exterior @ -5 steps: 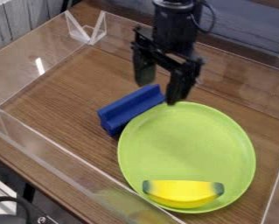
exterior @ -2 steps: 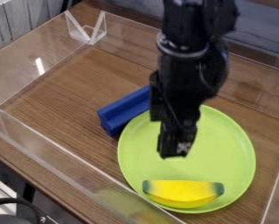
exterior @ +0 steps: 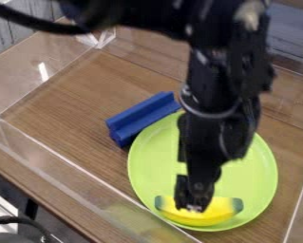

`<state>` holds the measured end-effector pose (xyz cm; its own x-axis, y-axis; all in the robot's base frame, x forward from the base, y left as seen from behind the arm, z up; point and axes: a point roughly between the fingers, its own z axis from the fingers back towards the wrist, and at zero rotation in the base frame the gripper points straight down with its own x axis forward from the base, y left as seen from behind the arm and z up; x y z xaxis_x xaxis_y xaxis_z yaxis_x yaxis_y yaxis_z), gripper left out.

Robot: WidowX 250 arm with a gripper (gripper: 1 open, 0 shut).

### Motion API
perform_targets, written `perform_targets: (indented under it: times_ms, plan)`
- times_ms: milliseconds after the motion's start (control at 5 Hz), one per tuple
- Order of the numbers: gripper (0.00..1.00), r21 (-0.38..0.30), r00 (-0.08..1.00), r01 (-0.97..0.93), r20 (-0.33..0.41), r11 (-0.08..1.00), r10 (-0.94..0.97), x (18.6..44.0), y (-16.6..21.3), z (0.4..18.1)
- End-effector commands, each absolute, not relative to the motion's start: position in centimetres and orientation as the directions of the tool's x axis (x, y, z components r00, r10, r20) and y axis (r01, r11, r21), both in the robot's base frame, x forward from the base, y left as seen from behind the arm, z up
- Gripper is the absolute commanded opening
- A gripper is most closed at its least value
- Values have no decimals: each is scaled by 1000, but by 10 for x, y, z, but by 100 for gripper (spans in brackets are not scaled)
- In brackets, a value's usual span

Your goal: Put the banana in the green plate

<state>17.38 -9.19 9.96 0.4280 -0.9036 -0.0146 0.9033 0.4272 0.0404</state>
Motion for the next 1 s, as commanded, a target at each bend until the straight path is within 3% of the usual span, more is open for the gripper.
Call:
perform_targets:
  times_ms: [0,800]
  plan:
    - [100,70,391,918,6,390,-921,178,-94,89]
    - [100,93,429,896,67,434,-901,185,-83,69]
